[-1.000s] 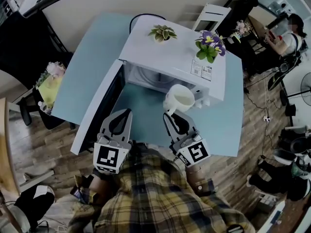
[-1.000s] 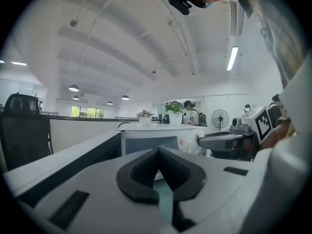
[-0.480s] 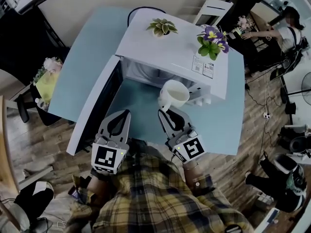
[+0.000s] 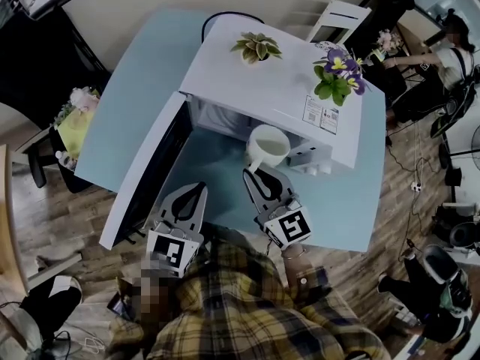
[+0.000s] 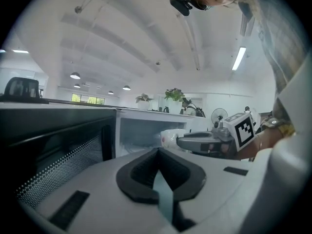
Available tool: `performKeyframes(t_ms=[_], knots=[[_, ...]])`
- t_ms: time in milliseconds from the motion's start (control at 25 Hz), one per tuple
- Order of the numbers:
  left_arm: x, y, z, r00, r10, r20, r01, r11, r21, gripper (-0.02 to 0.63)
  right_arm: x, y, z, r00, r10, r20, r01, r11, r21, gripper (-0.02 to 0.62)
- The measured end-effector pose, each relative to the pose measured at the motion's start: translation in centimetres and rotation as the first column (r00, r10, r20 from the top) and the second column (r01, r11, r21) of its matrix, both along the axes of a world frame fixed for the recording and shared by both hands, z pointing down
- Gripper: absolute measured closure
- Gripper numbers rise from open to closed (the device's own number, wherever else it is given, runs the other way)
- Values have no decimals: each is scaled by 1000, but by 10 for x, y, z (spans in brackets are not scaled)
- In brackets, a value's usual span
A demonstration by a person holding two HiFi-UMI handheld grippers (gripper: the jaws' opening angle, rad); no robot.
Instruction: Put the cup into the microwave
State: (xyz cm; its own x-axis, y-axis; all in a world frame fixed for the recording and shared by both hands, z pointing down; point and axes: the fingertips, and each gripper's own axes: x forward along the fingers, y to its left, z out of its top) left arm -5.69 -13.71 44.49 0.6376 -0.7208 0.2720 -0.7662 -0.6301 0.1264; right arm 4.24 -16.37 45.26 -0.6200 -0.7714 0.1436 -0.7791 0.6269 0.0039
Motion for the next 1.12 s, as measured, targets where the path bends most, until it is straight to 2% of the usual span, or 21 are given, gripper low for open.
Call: performKeyframes(t_ms=[760,1120], knots=[[13,-11,21,1000,14,11,-14,999,-29,615,-15,-51,36,997,-53,-56,55,998,33,537],[13,-11,32,1000,20,7,-20,999,-48,615,-14,-67,43,996,-9,-84,15,997,73,537]])
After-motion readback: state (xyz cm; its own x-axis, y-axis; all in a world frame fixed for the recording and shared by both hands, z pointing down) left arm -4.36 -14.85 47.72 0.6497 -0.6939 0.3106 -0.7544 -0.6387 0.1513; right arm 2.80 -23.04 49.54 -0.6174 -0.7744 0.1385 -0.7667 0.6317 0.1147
